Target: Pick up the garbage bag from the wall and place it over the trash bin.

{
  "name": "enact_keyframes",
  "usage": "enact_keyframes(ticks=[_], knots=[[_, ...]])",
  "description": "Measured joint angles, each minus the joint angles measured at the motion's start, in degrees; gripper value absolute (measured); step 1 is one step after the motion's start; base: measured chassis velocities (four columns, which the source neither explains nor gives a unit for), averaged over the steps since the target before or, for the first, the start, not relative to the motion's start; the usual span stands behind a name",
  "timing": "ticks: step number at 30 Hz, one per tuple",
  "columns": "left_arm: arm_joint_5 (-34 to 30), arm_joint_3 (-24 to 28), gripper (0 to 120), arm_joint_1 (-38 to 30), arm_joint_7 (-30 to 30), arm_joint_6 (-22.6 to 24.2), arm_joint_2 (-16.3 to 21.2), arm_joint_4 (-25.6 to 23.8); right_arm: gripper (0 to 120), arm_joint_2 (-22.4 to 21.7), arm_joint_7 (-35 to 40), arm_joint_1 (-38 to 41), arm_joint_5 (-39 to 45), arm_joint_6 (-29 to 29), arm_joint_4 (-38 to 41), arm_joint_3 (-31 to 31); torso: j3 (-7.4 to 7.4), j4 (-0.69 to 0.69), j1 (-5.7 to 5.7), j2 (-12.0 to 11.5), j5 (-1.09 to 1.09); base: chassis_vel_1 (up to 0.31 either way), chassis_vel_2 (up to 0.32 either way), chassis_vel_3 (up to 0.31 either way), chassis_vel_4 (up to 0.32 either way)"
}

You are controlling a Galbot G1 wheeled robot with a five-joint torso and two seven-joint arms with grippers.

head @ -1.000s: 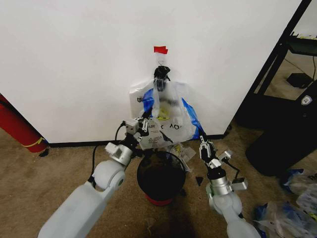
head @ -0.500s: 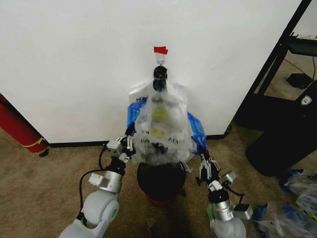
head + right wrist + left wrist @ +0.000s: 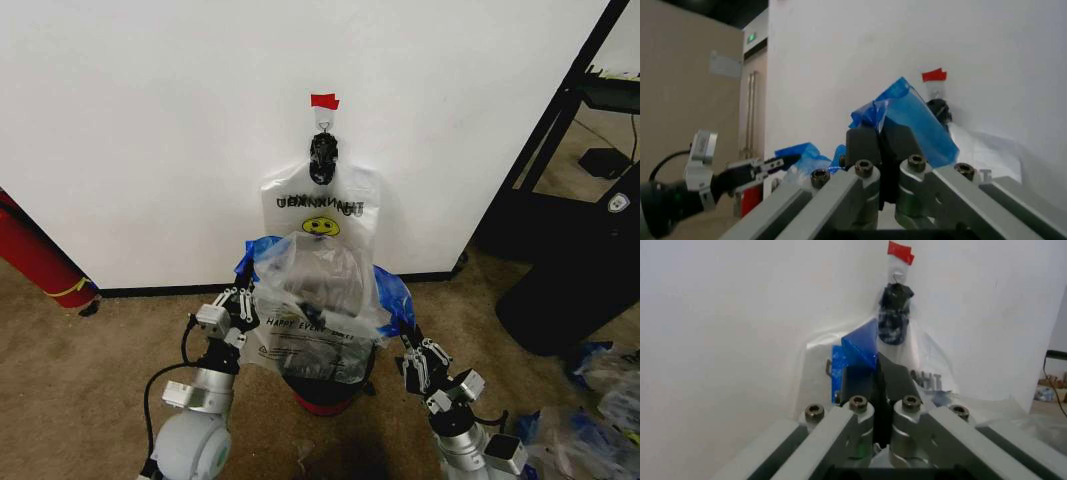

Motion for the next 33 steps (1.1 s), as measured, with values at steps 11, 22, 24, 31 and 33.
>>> enact_keyframes(ticks=[11, 22, 24, 31, 33], knots=[[-4.8, 2.1, 0, 2.1, 1.8, -2.4, -3.2, 0.7, 0, -0.2, -7.7, 1.9, 1.2, -0.2, -1.3, 5.9, 0.0, 0.0, 0.0, 0.0, 0.0, 0.0, 0.0, 0.0, 0.0], [-8.3, 3.2, 0, -1.3, 5.8, -6.0, -5.8, 10.3, 0, 0.5, -8.6, 4.2, 0.8, 0.6, -5.5, 9.0, 0.0, 0.0, 0.01, 0.0, 0.0, 0.0, 0.0, 0.0, 0.0], [-8.3, 3.2, 0, -1.6, 6.0, -6.2, -5.6, 12.1, 0, 0.5, -8.7, 4.3, 0.3, 1.0, -6.4, 8.4, 0.0, 0.0, 0.0, 0.0, -0.02, 0.0, 0.0, 0.0, 0.0], [-6.1, 3.0, 0, -1.1, 5.8, -6.2, -2.3, 13.9, 0, -0.6, -9.1, 3.6, -1.9, 1.8, -7.9, 5.9, 0.0, 0.0, 0.0, 0.0, -0.02, 0.0, 0.0, 0.0, 0.0], [-4.2, 2.3, 0, -0.4, 5.4, -6.2, -0.2, 13.3, 0, -2.0, -8.3, 3.0, -3.8, 1.5, -8.3, 4.6, 0.0, 0.0, 0.01, 0.0, -0.02, 0.0, 0.0, 0.0, 0.0]])
